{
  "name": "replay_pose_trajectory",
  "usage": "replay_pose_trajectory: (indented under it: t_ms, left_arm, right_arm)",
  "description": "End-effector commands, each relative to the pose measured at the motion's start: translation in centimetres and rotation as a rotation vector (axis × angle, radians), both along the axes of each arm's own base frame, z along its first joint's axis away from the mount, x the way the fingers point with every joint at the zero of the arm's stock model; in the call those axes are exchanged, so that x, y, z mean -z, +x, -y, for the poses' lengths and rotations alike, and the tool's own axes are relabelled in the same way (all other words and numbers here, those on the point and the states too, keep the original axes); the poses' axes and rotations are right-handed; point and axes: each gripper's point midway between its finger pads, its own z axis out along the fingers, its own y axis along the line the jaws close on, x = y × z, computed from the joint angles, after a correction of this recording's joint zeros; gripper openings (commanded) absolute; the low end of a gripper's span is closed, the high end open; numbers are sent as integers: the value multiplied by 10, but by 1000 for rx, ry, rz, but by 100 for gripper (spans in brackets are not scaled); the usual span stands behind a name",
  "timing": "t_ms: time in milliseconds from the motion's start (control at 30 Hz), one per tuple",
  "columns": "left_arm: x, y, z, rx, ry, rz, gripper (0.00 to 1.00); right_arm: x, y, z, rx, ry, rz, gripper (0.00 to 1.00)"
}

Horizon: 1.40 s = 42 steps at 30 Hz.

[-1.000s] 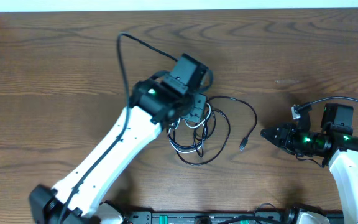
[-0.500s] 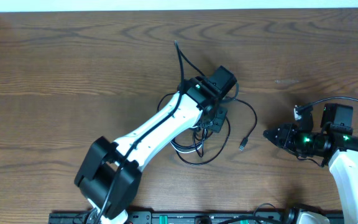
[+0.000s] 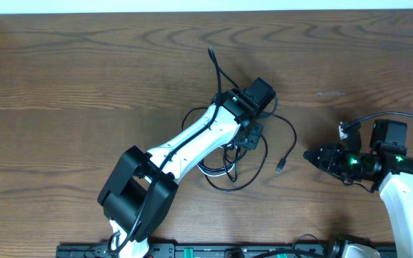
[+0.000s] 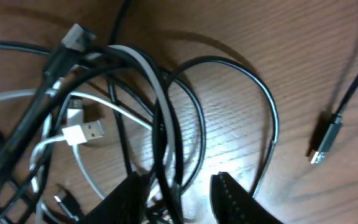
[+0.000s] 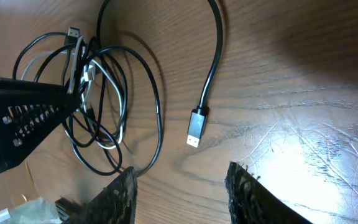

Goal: Untangle cables

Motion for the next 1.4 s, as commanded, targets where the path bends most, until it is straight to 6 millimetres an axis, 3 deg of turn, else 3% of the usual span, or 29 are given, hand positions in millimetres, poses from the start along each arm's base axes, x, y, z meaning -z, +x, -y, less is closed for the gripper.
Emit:
replay_pose_trajectory:
  t_ms: [0, 233, 400, 433, 467, 500, 567, 600, 667, 733, 900, 1100, 1233, 1367]
  left_arm:
    - [6, 4, -7, -14, 47, 20, 43]
    - [8, 3, -8, -15, 49, 18, 43]
    - [22, -2, -15, -27, 68, 9, 42]
    - [24, -1, -19, -35, 83, 16, 40]
    - [25, -1, -22, -39, 98, 22, 29]
    - [26, -1, -24, -39, 106, 23, 8]
    - [25, -1, -24, -33, 106, 23, 7]
    - [23, -1, -23, -28, 103, 27, 8]
    - [16, 0, -22, -28, 88, 39, 7]
    - [3, 2, -20, -30, 63, 63, 7]
    - [-61, 5, -10, -30, -83, 173, 7]
    - [-134, 2, -11, -33, -231, 318, 7]
    - [-175, -13, 1, 53, -382, 358, 7]
    - [-195, -24, 6, 118, -453, 377, 8]
  right_arm:
    - [-2, -1, -1, -16, -10, 19, 43]
    - [-2, -1, -1, -16, -10, 19, 43]
    - [-2, -1, -1, -16, -10, 19, 43]
    - [-2, -1, -1, -16, -10, 19, 43]
    - [-1, -1, -1, -15, -12, 18, 43]
    - [-1, -1, 0, -14, -18, 17, 43]
    - [1, -1, 2, -9, -31, 13, 43]
    - [1, -1, 3, -8, -35, 12, 38]
    - [1, -1, 3, -7, -36, 12, 48]
    - [-1, 0, 1, 12, -9, 3, 49]
    - [-10, 3, -9, -9, 62, 31, 63]
    - [-42, 1, -38, -180, 239, 194, 65]
    - [-58, 7, -45, -242, 293, 305, 64]
    - [-71, 11, -50, -273, 337, 375, 63]
